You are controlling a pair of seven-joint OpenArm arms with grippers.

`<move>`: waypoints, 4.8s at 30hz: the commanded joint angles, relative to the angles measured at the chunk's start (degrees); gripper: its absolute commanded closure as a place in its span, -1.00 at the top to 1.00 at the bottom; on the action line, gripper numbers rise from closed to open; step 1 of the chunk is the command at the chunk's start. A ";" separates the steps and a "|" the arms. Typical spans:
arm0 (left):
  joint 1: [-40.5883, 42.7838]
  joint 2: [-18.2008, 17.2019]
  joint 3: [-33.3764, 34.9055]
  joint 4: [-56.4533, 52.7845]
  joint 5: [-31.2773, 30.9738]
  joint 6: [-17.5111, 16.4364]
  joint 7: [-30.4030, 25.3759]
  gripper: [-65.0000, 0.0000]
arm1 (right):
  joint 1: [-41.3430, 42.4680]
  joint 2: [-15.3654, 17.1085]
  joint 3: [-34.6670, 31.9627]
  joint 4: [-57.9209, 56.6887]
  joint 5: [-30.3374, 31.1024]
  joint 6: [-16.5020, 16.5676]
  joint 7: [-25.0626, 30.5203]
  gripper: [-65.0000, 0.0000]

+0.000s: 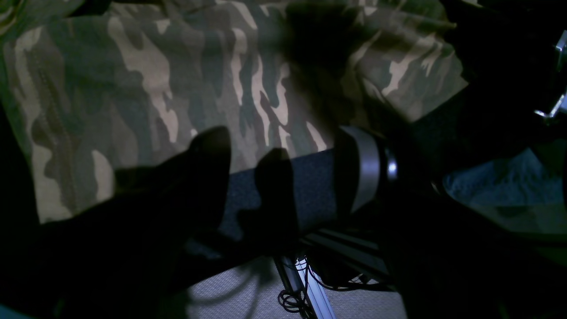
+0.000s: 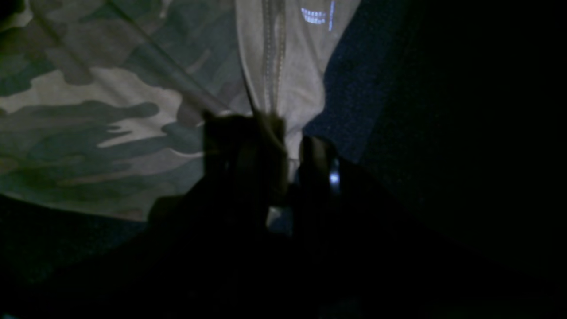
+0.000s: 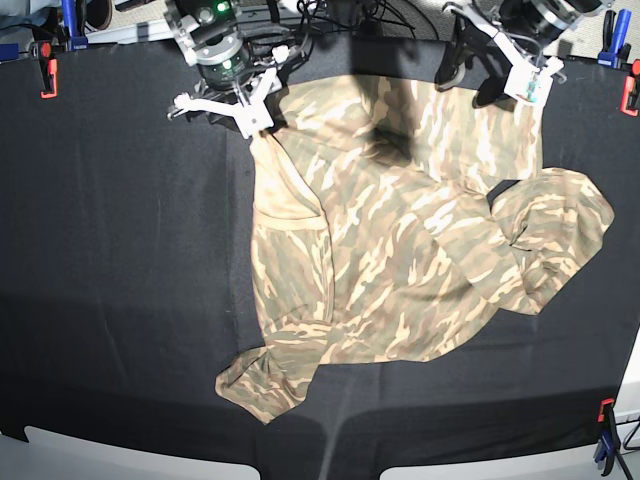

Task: Layout the t-shirt on the table in an organized manner, then fold the t-shirt properly
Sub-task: 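Lift the shirt with the right gripper and fling it across the table, then grasp the shirt's hem corner with the left gripper, then drag the hem corner with the left gripper to spread the shirt flat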

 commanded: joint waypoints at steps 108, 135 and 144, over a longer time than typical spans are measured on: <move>-72.39 6.05 21.16 -60.00 -14.62 1.33 12.39 -1.00 | -0.17 22.10 51.89 0.66 7.96 -0.02 -8.50 -0.27; -85.77 -4.68 21.16 -67.47 22.56 13.40 -11.13 -1.00 | -0.15 22.08 51.89 0.63 16.94 0.02 -8.70 -0.27; -89.44 -4.63 21.16 -84.28 26.10 14.21 -25.09 -1.00 | -0.15 22.08 51.89 0.63 16.94 0.00 -8.68 -0.27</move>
